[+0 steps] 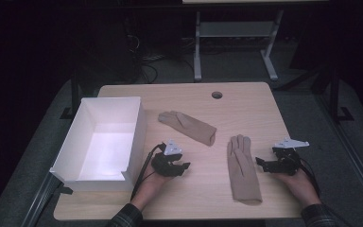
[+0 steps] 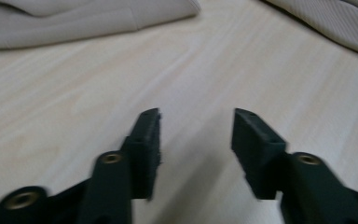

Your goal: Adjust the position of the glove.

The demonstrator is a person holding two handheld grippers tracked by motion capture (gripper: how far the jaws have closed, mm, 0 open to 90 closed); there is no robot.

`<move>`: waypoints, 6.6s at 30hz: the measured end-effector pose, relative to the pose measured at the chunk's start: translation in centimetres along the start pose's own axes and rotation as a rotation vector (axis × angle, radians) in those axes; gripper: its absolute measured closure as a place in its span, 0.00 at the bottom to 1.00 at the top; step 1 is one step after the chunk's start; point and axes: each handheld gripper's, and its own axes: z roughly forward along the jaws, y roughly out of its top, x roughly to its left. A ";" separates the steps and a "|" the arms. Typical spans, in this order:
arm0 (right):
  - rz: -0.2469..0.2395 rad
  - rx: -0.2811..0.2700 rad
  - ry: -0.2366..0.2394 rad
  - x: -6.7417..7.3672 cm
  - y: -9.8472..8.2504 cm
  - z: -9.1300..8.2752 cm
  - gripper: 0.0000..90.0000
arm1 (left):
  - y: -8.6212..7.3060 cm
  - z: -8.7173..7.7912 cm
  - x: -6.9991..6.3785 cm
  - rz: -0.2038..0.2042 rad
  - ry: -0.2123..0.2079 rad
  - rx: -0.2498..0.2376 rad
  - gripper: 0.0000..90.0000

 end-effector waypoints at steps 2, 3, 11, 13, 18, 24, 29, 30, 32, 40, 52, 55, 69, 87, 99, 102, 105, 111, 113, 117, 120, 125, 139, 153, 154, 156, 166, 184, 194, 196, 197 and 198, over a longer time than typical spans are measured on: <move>-0.001 -0.001 -0.001 0.0 0.0 0.0 0.16 | 0.6 0.3 0.4 -0.018 -0.013 0.003 0.74; -0.001 0.000 -0.001 0.0 0.0 0.0 0.16 | 0.9 0.5 0.6 -0.017 -0.022 -0.002 0.78; -0.001 0.000 -0.001 0.0 0.0 0.0 0.16 | 3.1 2.3 1.8 -0.018 -0.062 0.013 1.00; 0.000 0.000 -0.002 0.0 0.0 0.0 0.16 | 3.7 2.8 2.0 -0.011 -0.070 0.009 1.00; 0.000 0.000 -0.002 0.0 0.0 0.0 0.16 | 5.4 4.2 2.1 0.006 -0.077 -0.009 1.00; 0.000 0.000 -0.002 0.0 0.0 0.0 0.16 | 7.2 5.4 2.5 0.007 -0.066 -0.030 1.00; 0.005 0.002 -0.001 0.0 0.0 0.0 0.16 | 8.2 6.7 3.0 -0.009 -0.082 -0.033 1.00; 0.006 0.003 0.000 0.0 0.0 0.0 0.16 | 8.4 6.9 3.1 -0.006 -0.083 -0.031 1.00; 0.006 0.003 0.000 0.0 0.0 0.0 0.16 | 8.5 7.6 3.1 -0.007 -0.076 -0.022 1.00; 0.006 0.003 0.000 0.0 0.0 0.0 0.16 | 8.0 9.7 3.2 -0.037 -0.092 0.028 1.00; 0.003 0.003 0.001 0.0 0.0 0.0 0.16 | 6.9 8.4 2.4 -0.030 -0.127 0.047 1.00; 0.004 0.003 0.001 0.0 0.0 0.0 0.16 | 6.4 7.8 2.2 -0.022 -0.140 0.055 1.00; 0.004 0.003 0.001 0.0 0.0 0.0 0.16 | 3.9 4.7 1.5 -0.016 -0.175 0.087 1.00; -0.003 -0.001 0.000 0.0 0.0 0.0 0.16 | -0.3 -0.4 0.3 -0.015 -0.188 0.140 1.00; -0.005 -0.001 0.001 0.0 0.0 0.0 0.16 | -0.4 -1.6 -1.1 0.012 -0.163 0.137 1.00; -0.005 -0.001 0.001 0.0 0.0 0.0 0.16 | 0.6 -1.4 -0.9 0.011 -0.147 0.110 1.00; -0.004 -0.001 0.001 0.0 0.0 0.0 0.16 | 1.6 -1.1 -0.6 0.020 -0.129 0.101 1.00; -0.004 -0.001 0.001 0.0 0.0 0.0 0.16 | 3.7 0.6 0.4 0.030 -0.091 0.078 1.00; -0.004 -0.001 0.001 0.0 0.0 0.0 0.16 | 4.4 1.2 0.9 0.029 -0.078 0.071 1.00; -0.004 -0.001 0.001 0.0 0.0 0.0 0.16 | 5.0 2.5 1.9 0.022 -0.053 0.075 1.00; -0.004 -0.001 0.001 0.0 0.0 0.0 0.16 | 4.8 3.5 2.4 0.003 -0.047 0.086 1.00; -0.006 0.000 0.003 0.0 0.0 0.0 0.16 | 4.2 4.4 2.5 0.003 -0.051 0.114 1.00; -0.006 0.000 0.003 0.0 0.0 0.0 0.16 | 3.6 3.9 -1.0 0.071 -0.166 0.142 1.00; -0.008 0.001 0.005 0.0 0.0 0.0 0.16 | 4.2 3.7 -3.4 0.116 -0.255 0.124 0.93; -0.008 0.001 0.005 0.0 0.0 0.0 0.16 | 4.3 3.4 -3.4 0.105 -0.243 0.109 0.90; -0.008 0.001 0.005 0.0 0.0 0.0 0.16 | 4.3 2.7 -3.1 0.093 -0.232 0.099 0.85; -0.008 0.001 0.005 0.0 0.0 0.0 0.16 | 2.8 -0.6 -0.7 0.023 -0.128 0.068 0.59; -0.008 0.000 0.005 0.0 0.0 0.0 0.16 | 1.1 0.7 1.0 -0.056 -0.074 0.072 0.52; -0.008 0.001 0.005 0.0 0.0 0.0 0.16 | 1.1 1.8 -0.1 -0.011 -0.065 0.091 0.53; -0.008 0.001 0.005 0.0 0.0 0.0 0.16 | 1.1 1.8 -0.3 0.008 -0.051 0.093 0.55; -0.009 0.001 0.005 0.0 0.0 0.0 0.16 | 1.2 1.8 -0.4 0.029 -0.046 0.102 0.58; -0.009 0.001 0.005 0.0 0.0 0.0 0.16 | 1.2 1.8 -0.5 0.028 -0.052 0.102 0.61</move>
